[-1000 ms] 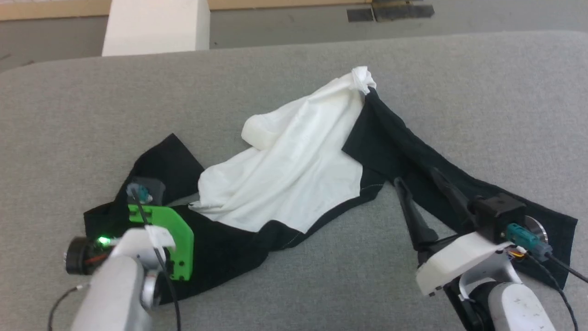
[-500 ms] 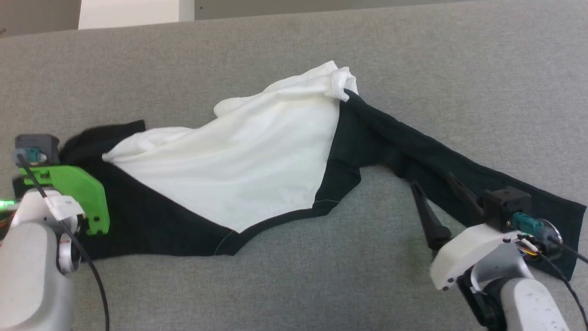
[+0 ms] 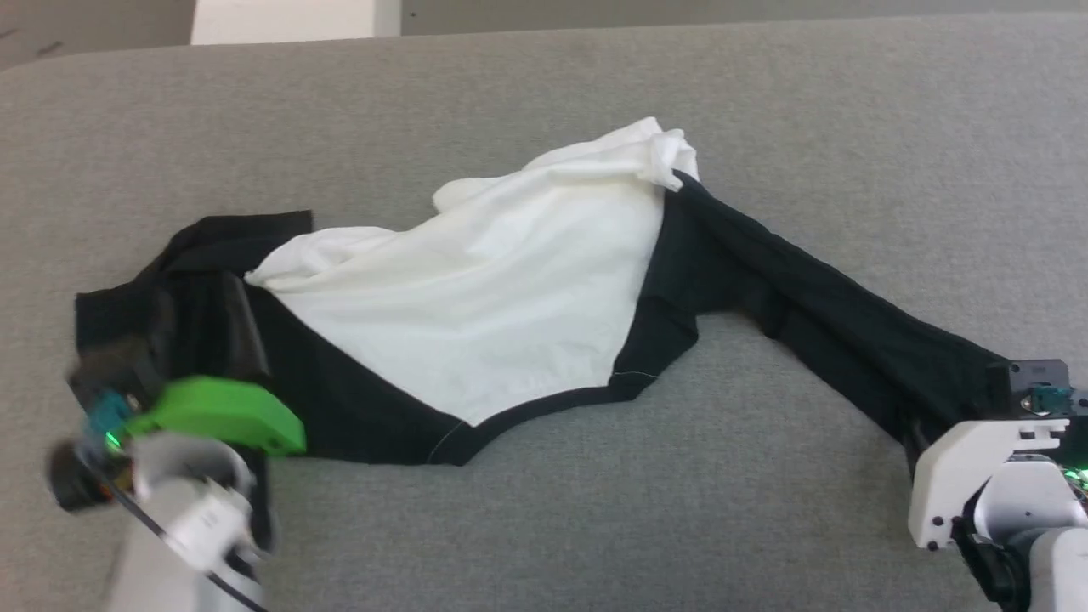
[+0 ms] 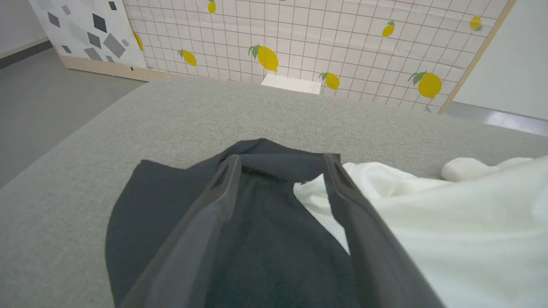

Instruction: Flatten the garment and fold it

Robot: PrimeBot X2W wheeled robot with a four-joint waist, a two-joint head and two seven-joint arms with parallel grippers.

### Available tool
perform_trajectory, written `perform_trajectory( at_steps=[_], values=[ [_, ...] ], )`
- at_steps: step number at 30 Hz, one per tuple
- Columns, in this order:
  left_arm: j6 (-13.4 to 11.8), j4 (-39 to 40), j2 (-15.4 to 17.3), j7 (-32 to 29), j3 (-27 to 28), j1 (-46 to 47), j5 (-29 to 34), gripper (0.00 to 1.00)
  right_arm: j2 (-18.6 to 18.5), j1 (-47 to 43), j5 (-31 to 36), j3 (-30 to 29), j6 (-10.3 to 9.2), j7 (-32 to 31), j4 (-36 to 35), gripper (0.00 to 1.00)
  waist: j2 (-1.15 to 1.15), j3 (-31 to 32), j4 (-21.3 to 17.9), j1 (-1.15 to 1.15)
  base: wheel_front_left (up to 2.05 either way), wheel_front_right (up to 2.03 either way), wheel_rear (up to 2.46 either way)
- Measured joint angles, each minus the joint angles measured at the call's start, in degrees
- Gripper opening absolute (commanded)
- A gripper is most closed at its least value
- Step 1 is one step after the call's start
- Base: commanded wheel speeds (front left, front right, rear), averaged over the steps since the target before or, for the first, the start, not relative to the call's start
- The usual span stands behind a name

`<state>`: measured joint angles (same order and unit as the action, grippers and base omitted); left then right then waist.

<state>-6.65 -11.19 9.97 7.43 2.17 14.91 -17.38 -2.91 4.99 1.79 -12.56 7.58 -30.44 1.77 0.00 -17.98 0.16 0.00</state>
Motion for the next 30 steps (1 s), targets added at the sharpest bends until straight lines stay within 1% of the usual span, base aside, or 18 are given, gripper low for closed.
perform_trajectory(
  at_steps=[1, 2, 3, 4, 5, 7, 11, 15, 17, 21, 24, 26, 28, 30],
  values=[
    [0.0, 0.0, -1.0, 1.0, -0.1, -0.8, -0.3, 1.00, 0.0, 0.0, 0.5, -0.5, 0.02, -0.8, 0.4, 1.00, 0.00, 0.1, 0.3, 0.00, 0.00, 0.00, 0.00],
    [-0.1, 0.3, -2.1, 2.5, -0.1, -1.7, -0.7, 1.00, 0.0, 0.2, 1.0, -1.1, 0.03, -1.6, 0.8, 0.45, 0.00, 0.3, 0.7, 0.00, 0.00, 0.00, 0.00],
    [-0.2, 0.4, -3.1, 3.7, 0.0, -2.3, -1.6, 1.00, 0.0, 0.7, 1.3, -1.6, 0.03, -2.2, 1.4, 0.29, 0.00, 0.4, 1.2, 0.00, 0.00, 0.00, 0.00],
    [-0.1, 0.4, -3.4, 4.6, -0.1, -2.6, -2.0, 1.00, -0.4, 1.3, 1.6, -1.9, 0.03, -2.6, 2.0, 0.00, 0.00, 0.6, 1.7, 0.00, 0.00, 0.00, 0.00],
    [-0.1, 0.6, -3.5, 5.1, -0.2, -2.8, -2.0, 1.00, -1.1, 1.9, 1.9, -2.0, 0.04, -2.6, 2.6, 0.00, 0.00, 0.6, 2.0, 0.00, 0.00, 0.00, 0.00],
    [0.1, 1.0, -3.8, 5.9, -1.0, -3.2, -2.0, 1.00, -3.5, 4.0, 2.2, -2.3, 0.04, -2.9, 4.6, 0.00, 0.00, 0.7, 3.0, 0.00, 0.00, 0.00, 0.00],
    [0.2, 1.3, -4.4, 6.4, -1.9, -3.3, -1.8, 1.00, -9.9, 9.0, 3.8, -4.4, 0.02, -2.3, 8.7, 0.00, 0.00, 0.3, 4.7, 0.00, 0.00, 0.00, 0.00],
    [0.6, 1.3, -4.6, 6.6, -2.9, -3.0, -1.7, 1.00, -16.8, 16.2, 5.7, -5.4, 0.02, 0.2, 12.3, 0.00, 0.00, -0.6, 6.6, 0.00, 0.00, 0.00, 0.00],
    [0.6, 1.2, -4.8, 6.8, -3.5, -2.6, -1.5, 1.00, -20.4, 20.7, 6.1, -4.5, 0.03, 2.0, 13.9, 0.00, 0.00, -1.4, 7.5, 0.00, 0.00, 0.00, 0.00],
    [0.7, 1.2, -5.1, 6.9, -4.2, -1.3, -1.4, 1.00, -25.4, 30.1, 7.4, -3.0, 0.02, 6.0, 16.3, 0.00, 0.00, -3.2, 9.4, 0.01, 0.00, 0.00, 0.00],
    [1.1, 1.0, -5.4, 6.9, -5.0, -0.6, -1.4, 1.00, -28.5, 35.6, 8.1, -1.4, 0.02, 8.1, 19.5, 0.00, 0.00, -4.4, 11.1, 0.01, 0.00, 0.00, 0.00],
    [1.2, 0.8, -5.8, 7.0, -5.6, -0.3, -1.4, 1.00, -29.7, 37.3, 8.1, 0.4, 0.02, 8.1, 22.0, 0.00, 0.00, -5.1, 12.3, 0.01, 0.00, 0.00, 0.00],
    [1.4, 0.5, -6.1, 7.0, -6.2, -0.1, -1.4, 1.00, -29.9, 38.3, 7.1, 3.0, 0.01, 7.9, 24.7, 0.00, 0.00, -5.9, 13.5, 0.01, 0.00, 0.00, 0.00],
    [1.5, 0.4, -6.1, 7.1, -6.5, 0.0, -1.4, 1.00, -29.3, 39.1, 5.6, 4.5, 0.02, 7.6, 26.5, 0.00, 0.00, -6.6, 14.5, 0.01, 0.00, 0.00, 0.00]
  ],
)
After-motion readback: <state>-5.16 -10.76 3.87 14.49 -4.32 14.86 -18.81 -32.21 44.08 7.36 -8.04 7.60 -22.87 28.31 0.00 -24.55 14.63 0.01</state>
